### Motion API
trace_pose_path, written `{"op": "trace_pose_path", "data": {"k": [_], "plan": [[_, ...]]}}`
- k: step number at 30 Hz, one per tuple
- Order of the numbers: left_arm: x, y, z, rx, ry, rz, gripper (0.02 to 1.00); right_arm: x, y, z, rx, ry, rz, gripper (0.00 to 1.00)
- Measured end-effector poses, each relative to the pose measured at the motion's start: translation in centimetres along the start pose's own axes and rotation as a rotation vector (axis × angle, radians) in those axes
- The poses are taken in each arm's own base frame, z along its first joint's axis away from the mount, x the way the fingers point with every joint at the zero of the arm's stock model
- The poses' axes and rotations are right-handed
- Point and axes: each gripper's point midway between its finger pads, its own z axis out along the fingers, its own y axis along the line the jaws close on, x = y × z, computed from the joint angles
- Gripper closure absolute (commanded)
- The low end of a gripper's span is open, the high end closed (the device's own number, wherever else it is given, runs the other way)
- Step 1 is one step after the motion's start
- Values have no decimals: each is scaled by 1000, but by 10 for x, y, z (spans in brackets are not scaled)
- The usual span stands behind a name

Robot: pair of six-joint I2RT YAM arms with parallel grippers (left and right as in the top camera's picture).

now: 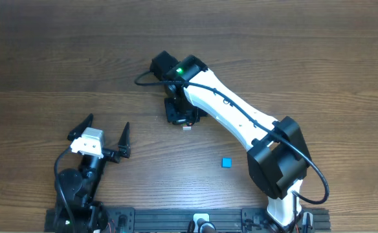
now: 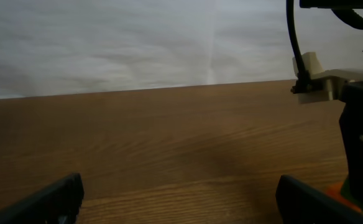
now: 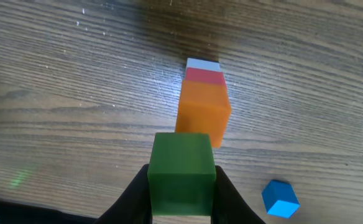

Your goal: Stack Cubes

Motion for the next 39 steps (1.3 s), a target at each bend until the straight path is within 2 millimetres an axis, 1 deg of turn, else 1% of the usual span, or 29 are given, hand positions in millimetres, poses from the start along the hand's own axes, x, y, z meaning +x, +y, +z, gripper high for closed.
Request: {"op": "trace_pose_path", "data": {"k": [6, 15, 29, 39], "plan": [[0, 0, 0, 0, 0, 0, 18, -2, -1, 0, 1, -5, 6, 923], [0, 0, 0, 0, 0, 0, 18, -6, -8, 0, 14, -14, 42, 919], [0, 0, 0, 0, 0, 0, 18, -12, -5, 0, 1, -35, 62, 917], [0, 0, 0, 0, 0, 0, 18, -12, -7, 1, 14, -37, 66, 912]]}}
